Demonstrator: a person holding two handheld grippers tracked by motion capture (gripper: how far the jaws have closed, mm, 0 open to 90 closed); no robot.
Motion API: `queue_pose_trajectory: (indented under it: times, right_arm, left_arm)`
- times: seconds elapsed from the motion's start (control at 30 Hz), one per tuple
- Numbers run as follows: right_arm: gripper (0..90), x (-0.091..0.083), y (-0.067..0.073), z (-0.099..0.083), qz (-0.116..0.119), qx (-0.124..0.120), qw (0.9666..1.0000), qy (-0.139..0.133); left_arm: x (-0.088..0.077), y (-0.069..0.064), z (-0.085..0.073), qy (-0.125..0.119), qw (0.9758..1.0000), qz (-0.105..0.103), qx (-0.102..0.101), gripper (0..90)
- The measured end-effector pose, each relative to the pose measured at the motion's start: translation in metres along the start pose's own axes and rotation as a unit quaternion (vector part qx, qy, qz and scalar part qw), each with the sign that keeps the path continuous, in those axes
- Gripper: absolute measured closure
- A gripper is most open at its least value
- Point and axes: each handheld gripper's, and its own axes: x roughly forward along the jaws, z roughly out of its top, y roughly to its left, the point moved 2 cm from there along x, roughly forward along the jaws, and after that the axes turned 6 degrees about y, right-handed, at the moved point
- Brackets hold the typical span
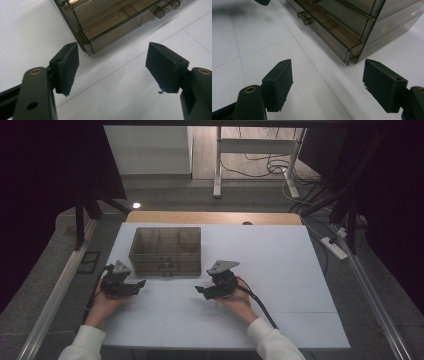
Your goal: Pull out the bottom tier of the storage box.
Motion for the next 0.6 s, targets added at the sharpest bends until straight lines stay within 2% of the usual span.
queue_pose_trajectory:
  times: [0.27,0.6]
  right_arm:
    - [27.3,0.004,-0.002,0.002,0.0,0.005,1.0,0.0]
    - [34.9,0.013,-0.004,0.004,-0.003,0.004,0.9999,0.009]
  left_arm:
    - [0.005,0.002,0.001,0.008,1.0,0.004,0.001,32.1]
    - [0.014,0.008,0.002,0.017,0.9998,0.007,-0.004,42.3]
